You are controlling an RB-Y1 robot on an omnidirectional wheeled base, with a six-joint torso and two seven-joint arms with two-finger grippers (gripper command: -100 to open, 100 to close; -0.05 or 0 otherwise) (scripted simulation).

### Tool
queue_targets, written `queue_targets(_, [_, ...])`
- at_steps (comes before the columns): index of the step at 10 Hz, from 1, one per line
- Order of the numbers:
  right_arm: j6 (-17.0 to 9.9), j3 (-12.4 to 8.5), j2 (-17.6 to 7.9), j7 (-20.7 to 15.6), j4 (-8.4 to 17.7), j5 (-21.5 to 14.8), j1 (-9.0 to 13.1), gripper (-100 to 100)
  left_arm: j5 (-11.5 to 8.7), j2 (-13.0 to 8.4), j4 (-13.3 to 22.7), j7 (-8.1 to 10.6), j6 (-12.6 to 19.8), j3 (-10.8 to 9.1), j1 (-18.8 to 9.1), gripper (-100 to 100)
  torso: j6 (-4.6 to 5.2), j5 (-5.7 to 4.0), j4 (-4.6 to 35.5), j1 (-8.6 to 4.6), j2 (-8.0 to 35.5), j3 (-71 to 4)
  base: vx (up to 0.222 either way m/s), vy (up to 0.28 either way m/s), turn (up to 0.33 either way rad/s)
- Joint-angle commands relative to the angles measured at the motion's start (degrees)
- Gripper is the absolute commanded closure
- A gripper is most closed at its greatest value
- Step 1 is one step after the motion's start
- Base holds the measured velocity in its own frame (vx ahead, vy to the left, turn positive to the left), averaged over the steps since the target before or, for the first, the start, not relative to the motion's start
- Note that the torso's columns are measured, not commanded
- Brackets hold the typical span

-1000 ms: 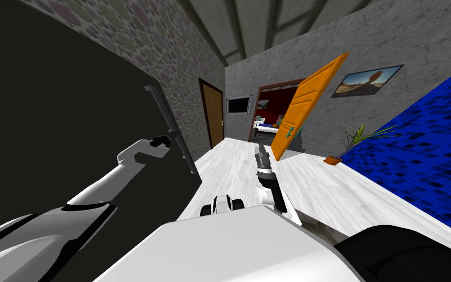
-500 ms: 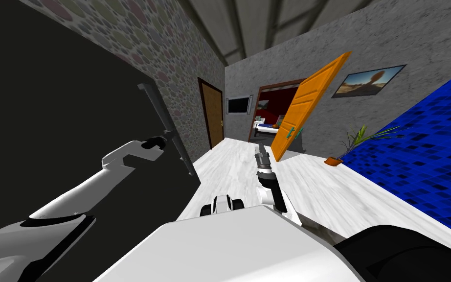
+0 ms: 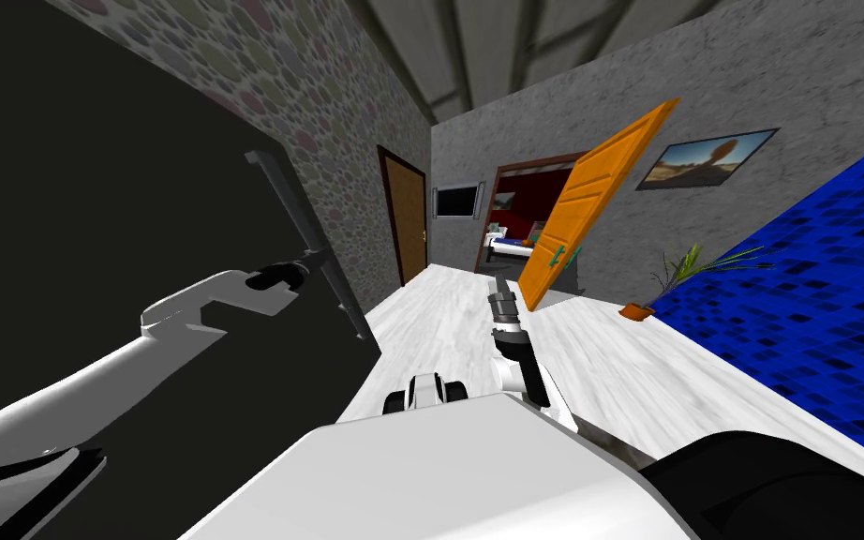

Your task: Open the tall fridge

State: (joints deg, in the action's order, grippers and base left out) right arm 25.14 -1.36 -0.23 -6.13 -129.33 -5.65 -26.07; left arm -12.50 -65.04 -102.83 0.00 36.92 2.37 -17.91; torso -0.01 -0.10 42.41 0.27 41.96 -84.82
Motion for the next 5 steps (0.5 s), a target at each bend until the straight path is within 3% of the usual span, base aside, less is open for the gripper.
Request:
queue_targets(1, [0.0, 0.0, 0.0, 0.0, 0.0, 0.0, 0.0, 0, -0.4, -3.5, -3.4, 0.51, 0.0, -0.96, 2.7, -100, 0.05, 0.03, -0.1, -0.19, 0.0, 0.0, 0.055, -0.010, 0.011])
queue_targets(2, [0.0, 0.0, 0.0, 0.0, 0.0, 0.0, 0.0, 0, -0.6, -2.8, -2.5, 0.39, 0.2, -0.48, 1.9, -100, 0.11, 0.08, -0.1, -0.16, 0.2, 0.1, 0.010, -0.003, 0.015])
queue_targets(3, [0.0, 0.0, 0.0, 0.0, 0.0, 0.0, 0.0, 0, 1.7, 0.0, 0.2, -0.66, -0.3, 0.48, -0.9, 100, 0.13, 0.12, -0.2, -0.13, 0.2, 0.2, -0.082, 0.040, 0.050])
queue_targets(4, [0.0, 0.0, 0.0, 0.0, 0.0, 0.0, 0.0, 0, 1.7, 0.7, 1.4, -0.66, -0.3, 0.48, -1.9, 100, 0.05, 0.20, -0.1, -0.02, 0.5, 0.3, -0.098, 0.050, -0.017])
queue_targets(5, [0.0, 0.0, 0.0, 0.0, 0.0, 0.0, 0.0, 0, 3.8, 2.8, 3.3, -1.83, -0.7, 1.92, -3.8, 100, -0.12, 0.36, 0.0, 0.21, 0.5, 0.4, -0.111, 0.093, 0.023])
